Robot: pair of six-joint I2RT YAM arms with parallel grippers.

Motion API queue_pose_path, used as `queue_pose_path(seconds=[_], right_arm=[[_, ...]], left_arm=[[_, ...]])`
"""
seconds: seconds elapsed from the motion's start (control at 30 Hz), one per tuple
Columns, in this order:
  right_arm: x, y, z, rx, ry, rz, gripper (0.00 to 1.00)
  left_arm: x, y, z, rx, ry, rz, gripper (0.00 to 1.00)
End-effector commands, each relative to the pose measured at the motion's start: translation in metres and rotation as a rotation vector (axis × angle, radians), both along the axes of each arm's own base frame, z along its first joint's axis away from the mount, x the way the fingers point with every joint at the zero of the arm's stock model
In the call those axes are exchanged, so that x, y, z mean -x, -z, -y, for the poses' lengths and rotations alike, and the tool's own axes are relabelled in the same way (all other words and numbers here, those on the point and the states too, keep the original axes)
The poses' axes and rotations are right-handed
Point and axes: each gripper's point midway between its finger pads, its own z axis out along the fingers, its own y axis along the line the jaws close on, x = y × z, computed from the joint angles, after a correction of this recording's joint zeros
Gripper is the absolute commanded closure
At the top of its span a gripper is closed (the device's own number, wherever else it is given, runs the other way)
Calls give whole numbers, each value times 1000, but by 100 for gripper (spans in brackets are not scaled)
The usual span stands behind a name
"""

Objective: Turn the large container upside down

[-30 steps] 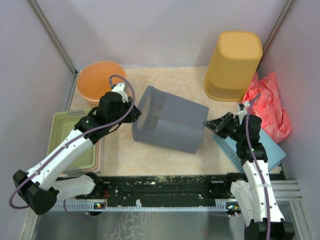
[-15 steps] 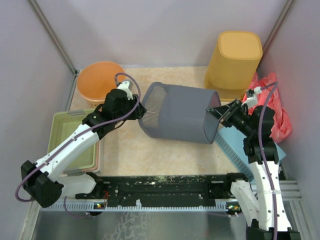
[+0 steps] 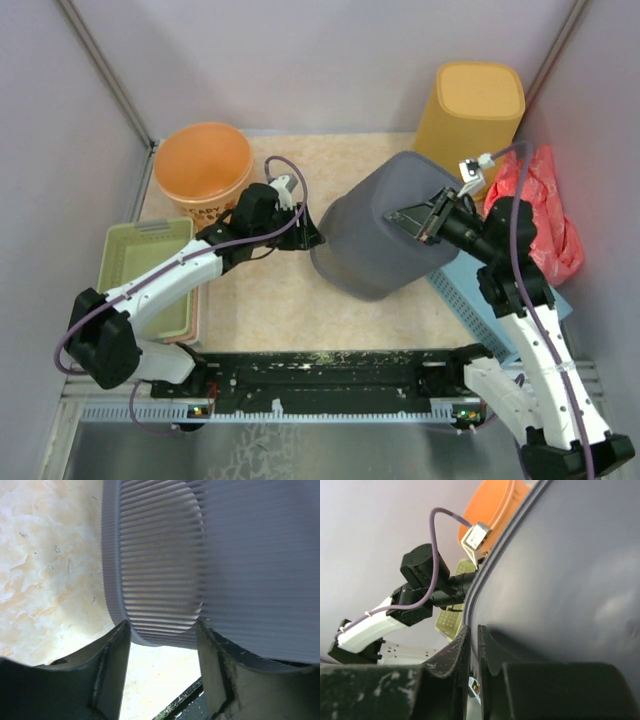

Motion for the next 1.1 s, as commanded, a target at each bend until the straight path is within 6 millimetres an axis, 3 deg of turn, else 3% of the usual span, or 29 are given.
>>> queue_pose_path(seconds=[0.0,0.13,0.23,0.3,0.43,0.57,0.67,0.87,0.97,1.07], right_arm=[[-13,-5,-24,39,-11,74,83],[-31,-14,-42,68,-33,89,67],[-40,-39,-40,103,-5,145,58],[-41,-60,-27,156,58,202,52],[-34,-68,22,329,266,264,39],[-16,-32,72,478,441,232,35],[3,13,85,540,439,204,34],[38,92,37,449,116,124,40],[31,104,16,307,81,127,40],[4,107,5,218,117,149,40]], left_arm=[[2,-5,7,24,24,5,36],[-1,-13,-3,-12,-9,30,17],[-4,-28,-12,-31,-39,71,3],[-4,-41,-19,-41,-56,104,1],[-2,-67,-36,-60,-95,172,1],[4,-85,-52,-79,-122,220,1],[4,-100,-65,-104,-156,263,1],[-3,-131,-101,-183,-305,339,1],[-5,-137,-113,-215,-354,355,1],[-6,-138,-123,-222,-414,346,0]])
